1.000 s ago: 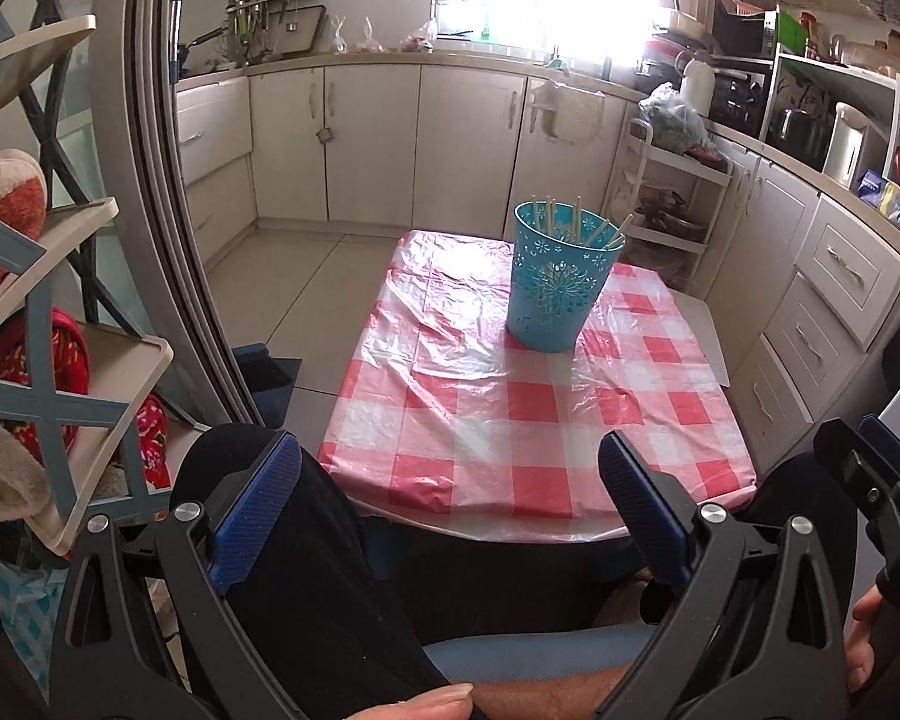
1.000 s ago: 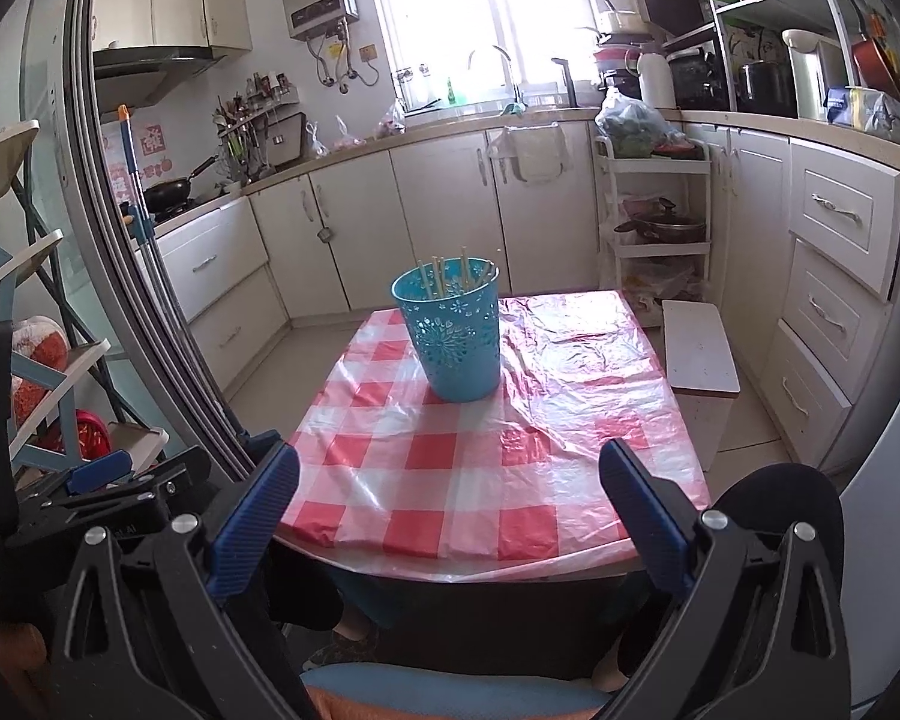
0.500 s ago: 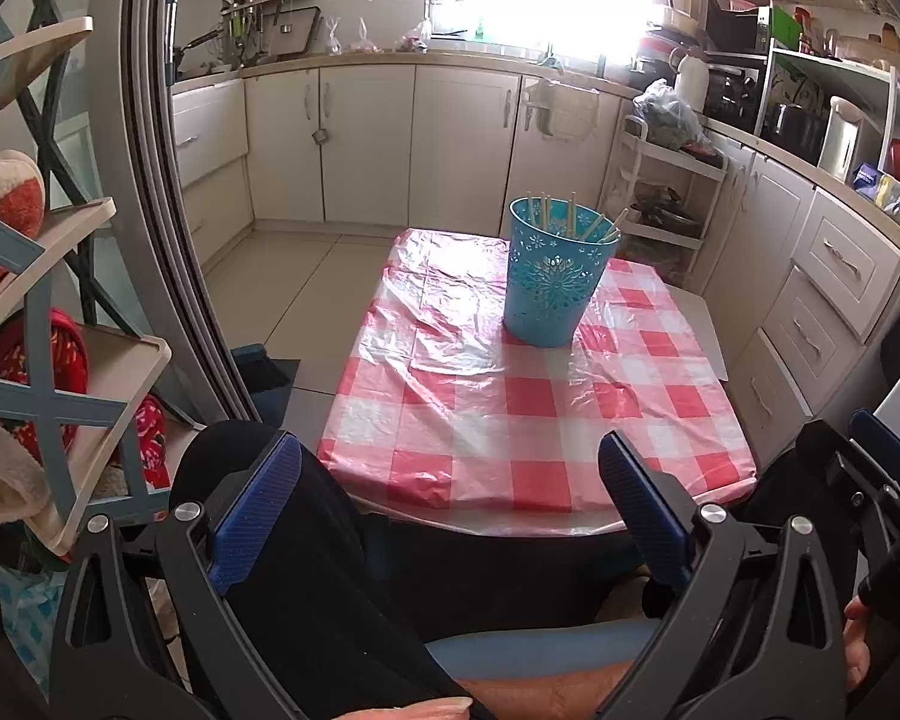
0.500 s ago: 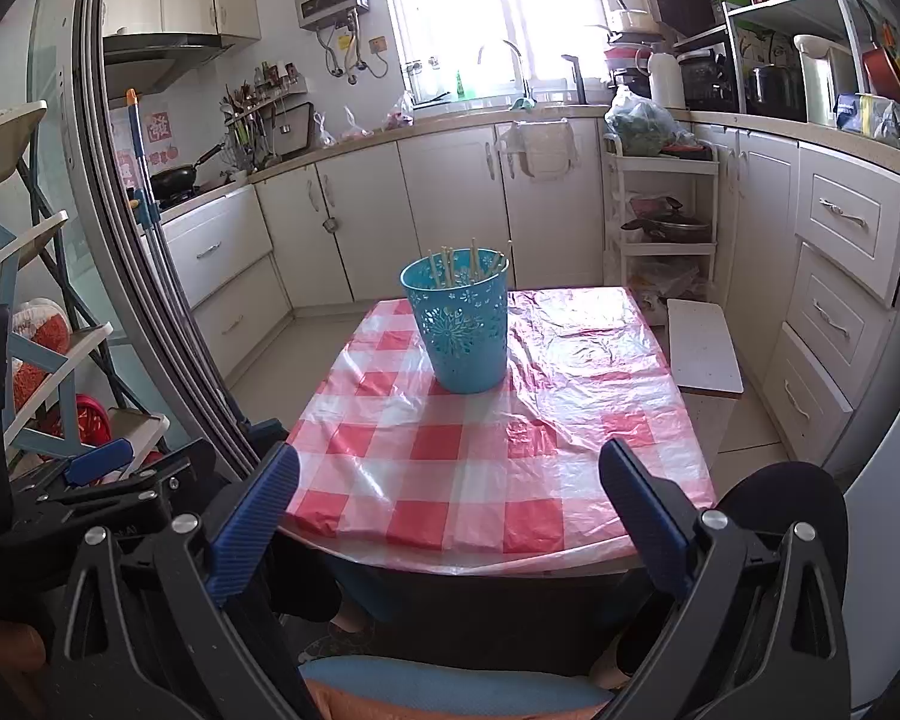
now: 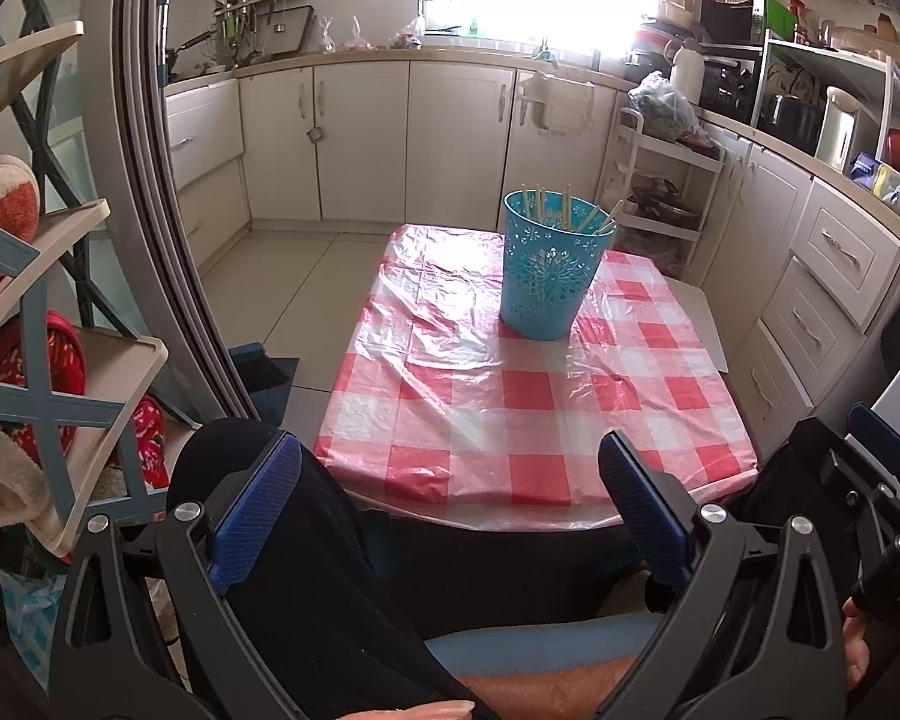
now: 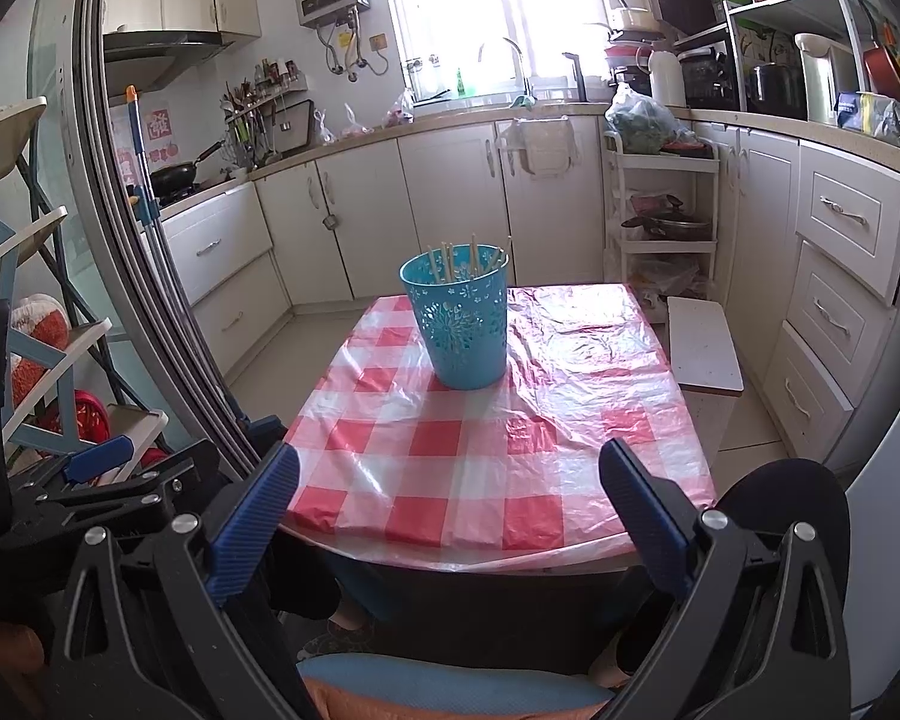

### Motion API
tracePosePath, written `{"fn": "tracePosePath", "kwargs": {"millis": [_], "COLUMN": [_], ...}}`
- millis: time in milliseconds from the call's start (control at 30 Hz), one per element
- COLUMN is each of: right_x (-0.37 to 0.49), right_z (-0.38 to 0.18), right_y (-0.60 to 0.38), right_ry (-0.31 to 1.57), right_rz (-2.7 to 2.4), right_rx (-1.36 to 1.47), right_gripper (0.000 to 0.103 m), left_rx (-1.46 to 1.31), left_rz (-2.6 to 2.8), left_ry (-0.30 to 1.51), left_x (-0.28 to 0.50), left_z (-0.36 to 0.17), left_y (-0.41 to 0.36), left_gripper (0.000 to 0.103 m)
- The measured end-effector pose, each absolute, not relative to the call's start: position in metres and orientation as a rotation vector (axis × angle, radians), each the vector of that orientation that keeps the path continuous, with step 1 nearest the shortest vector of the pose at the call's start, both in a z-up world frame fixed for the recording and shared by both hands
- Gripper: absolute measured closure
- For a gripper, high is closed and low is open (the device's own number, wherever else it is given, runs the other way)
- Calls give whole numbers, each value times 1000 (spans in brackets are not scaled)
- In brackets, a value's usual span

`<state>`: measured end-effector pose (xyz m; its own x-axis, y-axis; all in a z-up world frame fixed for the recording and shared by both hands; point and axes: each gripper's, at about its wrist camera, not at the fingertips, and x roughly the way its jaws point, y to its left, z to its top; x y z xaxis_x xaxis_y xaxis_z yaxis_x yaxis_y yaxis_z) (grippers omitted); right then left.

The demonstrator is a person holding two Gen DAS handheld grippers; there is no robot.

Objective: Organize utensils

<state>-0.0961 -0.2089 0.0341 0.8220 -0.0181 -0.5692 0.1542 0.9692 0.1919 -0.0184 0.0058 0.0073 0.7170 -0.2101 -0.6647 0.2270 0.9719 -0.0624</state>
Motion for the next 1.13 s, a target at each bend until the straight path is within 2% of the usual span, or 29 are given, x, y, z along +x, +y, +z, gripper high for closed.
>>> {"fn": "tracePosePath", "kwargs": {"millis": [467,633,767,1133], "right_x": [-97,-98,-98,-98], "right_z": [34,33,33,30], "right_y": [-207,-207,-205,-207], "right_ry": [605,606,604,606], "right_rz": [-87,-88,-88,-88], "right_rx": [221,224,222,221], "right_gripper": [7,7,7,7], "left_rx": [28,66,116,96], "left_rz": [-228,-211,-197,-188], "left_ry": [737,625,608,736], "left_x": [-18,-30,-33,-17], "left_z": [3,9,10,-5], "left_y": [9,8,2,5], "left_gripper": [7,7,7,7]}}
